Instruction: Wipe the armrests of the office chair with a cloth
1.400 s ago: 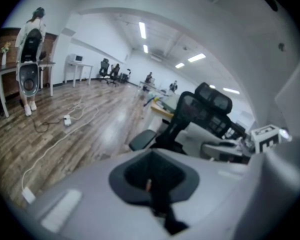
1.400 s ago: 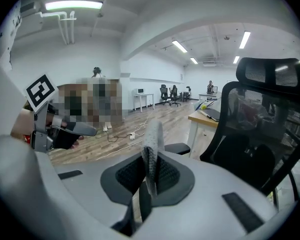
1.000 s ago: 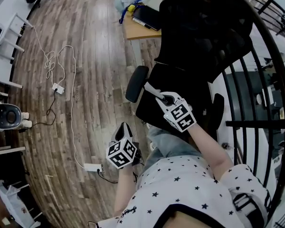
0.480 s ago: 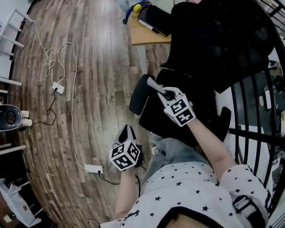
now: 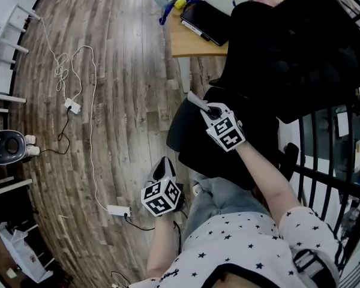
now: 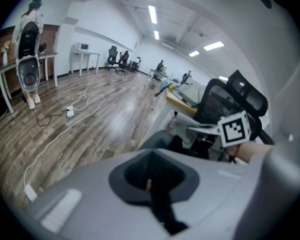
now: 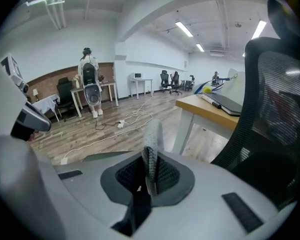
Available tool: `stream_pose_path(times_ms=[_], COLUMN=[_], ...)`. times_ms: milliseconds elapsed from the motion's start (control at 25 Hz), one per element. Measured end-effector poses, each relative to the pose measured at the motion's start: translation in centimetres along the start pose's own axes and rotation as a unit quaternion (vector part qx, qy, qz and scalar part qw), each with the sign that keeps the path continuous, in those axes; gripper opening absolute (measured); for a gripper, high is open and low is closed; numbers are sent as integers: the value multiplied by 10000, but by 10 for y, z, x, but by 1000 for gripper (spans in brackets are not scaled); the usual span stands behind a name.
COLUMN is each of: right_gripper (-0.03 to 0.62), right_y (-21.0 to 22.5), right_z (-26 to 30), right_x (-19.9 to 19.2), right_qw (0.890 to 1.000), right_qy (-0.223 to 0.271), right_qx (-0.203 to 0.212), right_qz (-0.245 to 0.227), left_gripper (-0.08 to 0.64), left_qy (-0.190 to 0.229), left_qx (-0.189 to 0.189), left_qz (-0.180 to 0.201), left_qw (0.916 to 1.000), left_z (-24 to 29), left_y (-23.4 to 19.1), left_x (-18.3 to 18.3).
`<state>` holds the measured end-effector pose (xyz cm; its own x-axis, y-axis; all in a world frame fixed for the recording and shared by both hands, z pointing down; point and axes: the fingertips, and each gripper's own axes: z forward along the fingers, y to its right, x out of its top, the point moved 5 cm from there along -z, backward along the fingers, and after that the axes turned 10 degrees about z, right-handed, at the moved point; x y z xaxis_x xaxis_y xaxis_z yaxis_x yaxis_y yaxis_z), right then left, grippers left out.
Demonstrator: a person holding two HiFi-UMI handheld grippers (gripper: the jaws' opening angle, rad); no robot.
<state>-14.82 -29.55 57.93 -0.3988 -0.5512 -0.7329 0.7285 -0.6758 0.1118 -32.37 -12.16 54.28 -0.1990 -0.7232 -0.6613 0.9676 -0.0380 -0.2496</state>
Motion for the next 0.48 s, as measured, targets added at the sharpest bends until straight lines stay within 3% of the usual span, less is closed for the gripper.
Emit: stream_pose_path(times_ms=[480], right_gripper=[26], right_y=[24], right_z=[54], right_x=[-6], right_qw=[9992], right_qy=[-362], right_qx=[-133], right_qz=[-113], left_gripper=[8], left_qy=[-192], left_qx=[2], left_qz=[-75], left_qw=[9998], left_z=[29], left_y=[-9], left_x=[2])
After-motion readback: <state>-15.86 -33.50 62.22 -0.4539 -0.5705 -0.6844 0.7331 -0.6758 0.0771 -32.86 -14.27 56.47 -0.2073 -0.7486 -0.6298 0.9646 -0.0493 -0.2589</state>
